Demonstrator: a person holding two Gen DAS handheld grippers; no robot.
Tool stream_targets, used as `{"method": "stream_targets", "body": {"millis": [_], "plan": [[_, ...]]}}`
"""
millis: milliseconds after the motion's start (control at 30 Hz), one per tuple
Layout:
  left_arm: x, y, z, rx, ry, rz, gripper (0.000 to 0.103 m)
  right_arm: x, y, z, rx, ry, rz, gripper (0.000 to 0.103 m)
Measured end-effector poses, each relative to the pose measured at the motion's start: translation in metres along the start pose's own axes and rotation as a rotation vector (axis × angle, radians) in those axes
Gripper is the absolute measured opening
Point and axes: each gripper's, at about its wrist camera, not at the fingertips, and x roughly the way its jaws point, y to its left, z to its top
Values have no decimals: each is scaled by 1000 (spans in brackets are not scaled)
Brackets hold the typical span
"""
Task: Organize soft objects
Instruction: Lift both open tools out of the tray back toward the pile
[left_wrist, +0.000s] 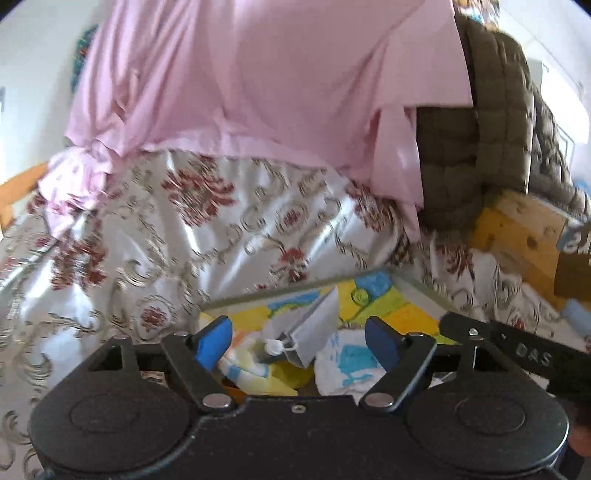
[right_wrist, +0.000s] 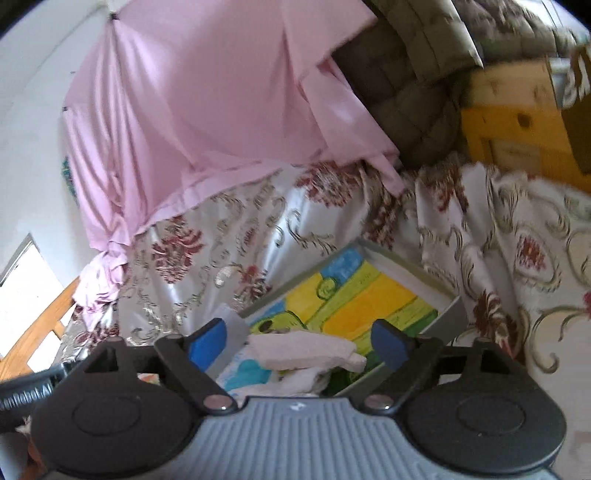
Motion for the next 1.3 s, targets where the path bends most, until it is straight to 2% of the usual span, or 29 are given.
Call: {"method": "stream_targets", "body": {"millis": [200, 433, 733, 867, 1100, 1300], "plan": [[-59, 8, -7, 3, -97, 57, 91, -52, 32, -6, -115, -90, -5, 102], [-135, 21, -27, 1, -206, 130, 98, -113, 57, -28, -141, -162, 25, 103], [-210, 30, -67, 27, -302, 193, 102, -183, 82, -66, -215, -239, 9, 103], [-230, 33, -85, 20, -280, 191, 102, -208, 84, -83, -179, -247, 7, 103], [-254, 51, -119, -37, -218, 183, 102, -224, 89, -114, -163, -129, 10, 103], [-262, 70, -145, -85, -183, 203, 102, -236, 101, -137, -198, -96, 4, 103]]}}
